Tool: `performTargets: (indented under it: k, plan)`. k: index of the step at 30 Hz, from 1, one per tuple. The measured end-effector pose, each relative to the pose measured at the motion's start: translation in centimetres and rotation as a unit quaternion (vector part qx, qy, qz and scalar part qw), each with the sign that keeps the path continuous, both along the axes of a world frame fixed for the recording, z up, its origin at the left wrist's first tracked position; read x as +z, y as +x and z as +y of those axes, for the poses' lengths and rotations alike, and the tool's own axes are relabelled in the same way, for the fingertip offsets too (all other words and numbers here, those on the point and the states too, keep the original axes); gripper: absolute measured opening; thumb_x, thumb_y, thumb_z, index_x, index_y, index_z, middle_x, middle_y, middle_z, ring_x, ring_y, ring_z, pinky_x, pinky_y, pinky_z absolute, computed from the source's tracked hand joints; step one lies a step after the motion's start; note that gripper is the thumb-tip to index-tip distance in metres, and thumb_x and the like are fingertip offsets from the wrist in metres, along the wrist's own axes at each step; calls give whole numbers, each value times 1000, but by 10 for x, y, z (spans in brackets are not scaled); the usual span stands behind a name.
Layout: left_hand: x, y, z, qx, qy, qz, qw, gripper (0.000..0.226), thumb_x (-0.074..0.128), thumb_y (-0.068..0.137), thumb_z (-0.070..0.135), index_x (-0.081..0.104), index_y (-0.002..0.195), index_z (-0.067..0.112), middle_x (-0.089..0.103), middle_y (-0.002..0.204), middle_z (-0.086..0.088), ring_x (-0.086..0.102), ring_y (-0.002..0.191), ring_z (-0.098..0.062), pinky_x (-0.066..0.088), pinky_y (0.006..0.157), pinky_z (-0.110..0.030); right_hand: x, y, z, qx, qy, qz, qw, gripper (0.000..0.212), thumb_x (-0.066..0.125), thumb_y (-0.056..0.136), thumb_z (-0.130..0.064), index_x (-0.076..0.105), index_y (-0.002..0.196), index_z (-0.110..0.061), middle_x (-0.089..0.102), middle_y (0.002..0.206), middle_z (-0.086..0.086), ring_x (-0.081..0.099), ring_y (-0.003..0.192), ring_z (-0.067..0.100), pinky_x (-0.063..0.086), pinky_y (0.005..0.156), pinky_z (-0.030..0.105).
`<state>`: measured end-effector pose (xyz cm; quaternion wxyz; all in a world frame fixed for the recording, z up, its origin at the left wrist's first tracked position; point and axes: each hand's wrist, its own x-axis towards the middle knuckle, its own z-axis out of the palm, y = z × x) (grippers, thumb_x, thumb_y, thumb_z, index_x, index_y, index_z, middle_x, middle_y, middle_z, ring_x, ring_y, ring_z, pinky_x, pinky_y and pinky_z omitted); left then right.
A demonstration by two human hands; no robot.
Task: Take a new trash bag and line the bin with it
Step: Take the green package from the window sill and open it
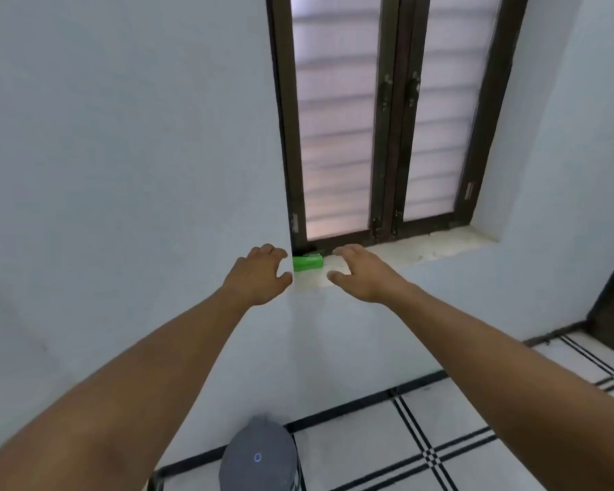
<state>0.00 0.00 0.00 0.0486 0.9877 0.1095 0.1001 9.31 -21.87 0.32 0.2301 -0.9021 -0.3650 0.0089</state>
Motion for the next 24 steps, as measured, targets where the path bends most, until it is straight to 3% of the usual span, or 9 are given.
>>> performTargets:
  k: [5,12,18,21,24]
  plan:
    - [-57,115,32,-8,-43,80,996,61,60,98,39,46,154,21,50,150,-2,50,134,-23,50,105,-41,-58,101,56,-27,-24,61,998,64,58,98,-45,39,155,-24,37,161,0,42,143,23,42,113,42]
    - [-132,272,67,13,-82,170,982,68,67,95,32,41,156,17,43,159,-7,47,140,-26,44,114,-39,-139,242,115,9,-72,110,991,62,60,95,-30,42,153,-21,40,158,1,43,141,22,42,111,38]
    - [-167,371,84,84,-52,200,975,61,72,88,13,50,145,8,45,146,-13,57,119,-30,53,89,-35,-179,329,153,7,-88,176,980,61,62,93,-29,45,151,-20,47,153,3,49,135,22,45,108,37]
    - [-183,399,97,118,-18,222,968,71,71,87,8,40,150,4,36,153,-18,44,136,-36,48,105,-43,-189,355,171,13,-83,196,977,58,61,92,-26,49,148,-17,52,148,6,50,134,24,46,107,38]
    - [-199,415,112,149,13,250,957,68,65,90,9,37,151,3,40,149,-20,42,136,-38,43,110,-47,-198,373,187,13,-78,220,972,59,61,91,-24,49,148,-17,52,149,6,50,135,24,45,108,38]
